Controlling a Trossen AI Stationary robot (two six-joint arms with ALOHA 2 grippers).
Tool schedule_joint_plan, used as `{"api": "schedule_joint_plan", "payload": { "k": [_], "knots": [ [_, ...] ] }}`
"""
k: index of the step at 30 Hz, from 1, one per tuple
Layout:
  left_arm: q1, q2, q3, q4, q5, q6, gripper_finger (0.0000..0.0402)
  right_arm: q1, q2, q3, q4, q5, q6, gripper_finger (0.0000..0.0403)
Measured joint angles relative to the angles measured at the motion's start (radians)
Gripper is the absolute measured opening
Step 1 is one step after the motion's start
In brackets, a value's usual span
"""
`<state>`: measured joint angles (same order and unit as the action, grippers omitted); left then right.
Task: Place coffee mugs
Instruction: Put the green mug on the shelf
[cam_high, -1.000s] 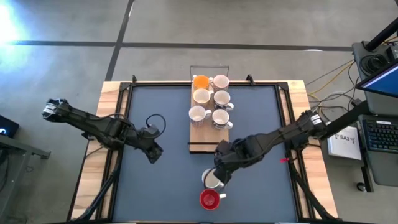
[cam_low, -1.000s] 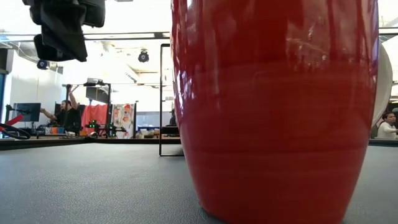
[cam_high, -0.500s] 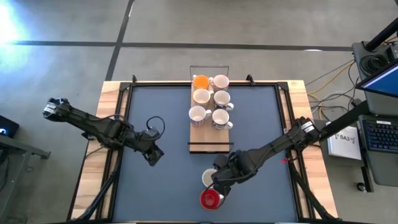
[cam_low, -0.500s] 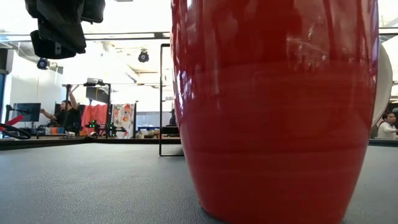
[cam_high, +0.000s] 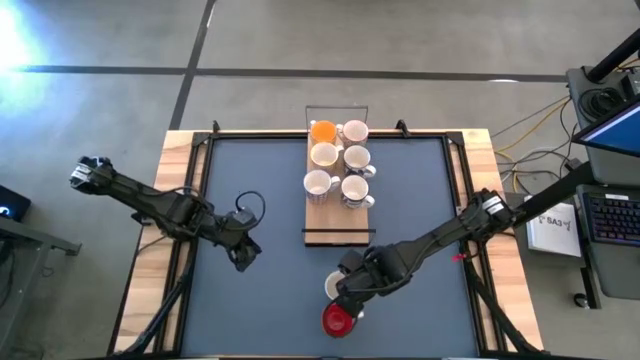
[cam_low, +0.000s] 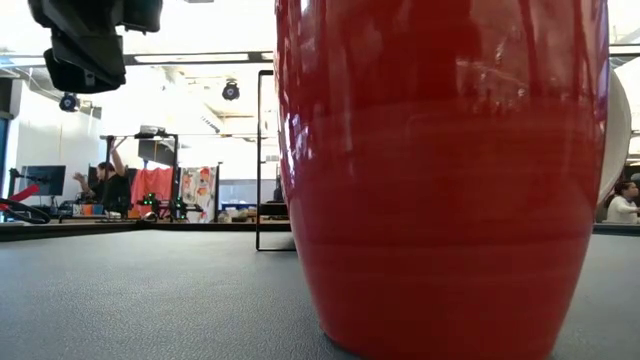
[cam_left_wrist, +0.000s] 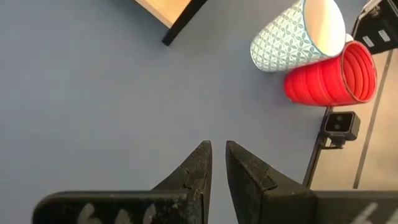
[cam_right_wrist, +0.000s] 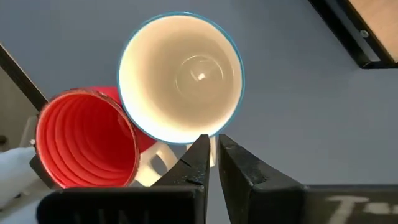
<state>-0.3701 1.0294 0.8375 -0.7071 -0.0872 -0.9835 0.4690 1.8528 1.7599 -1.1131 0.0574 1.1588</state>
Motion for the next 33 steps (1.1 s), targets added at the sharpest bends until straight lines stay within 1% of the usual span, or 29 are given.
{"api": "schedule_joint_plan", "payload": {
  "k": [2,5,9,15,20,24,28,33],
  "knots": [
    [-0.003,0.000,0.000,0.000,0.000,0.006,0.0029,0.000,0.008,0.000,-0.001,0.003,0.020,0.0018],
    [-0.003,0.000,0.000,-0.001,0.000,0.012,0.0029,-0.003,0.016,0.000,0.003,0.010,0.036,0.0028],
    [-0.003,0.000,0.000,-0.002,0.000,0.056,0.0029,-0.012,0.016,0.000,0.004,0.026,0.046,0.0054],
    [-0.003,0.000,0.000,-0.005,0.001,0.078,0.0029,-0.033,0.016,0.000,0.004,0.053,0.083,0.0098],
    [-0.004,0.000,0.000,-0.005,0.002,0.081,0.0029,-0.044,0.016,-0.002,0.002,0.077,0.100,0.0123],
    [-0.008,0.000,0.000,-0.006,0.019,0.081,0.0029,-0.044,0.016,-0.010,0.004,0.078,0.129,0.0133],
    [-0.016,0.000,0.000,-0.006,0.022,0.081,0.0029,-0.037,0.016,-0.025,0.009,0.084,0.161,0.0134],
    [-0.020,0.000,0.000,-0.006,0.022,0.084,0.0029,-0.022,0.016,-0.070,0.082,0.077,0.192,0.0129]
  ]
}}
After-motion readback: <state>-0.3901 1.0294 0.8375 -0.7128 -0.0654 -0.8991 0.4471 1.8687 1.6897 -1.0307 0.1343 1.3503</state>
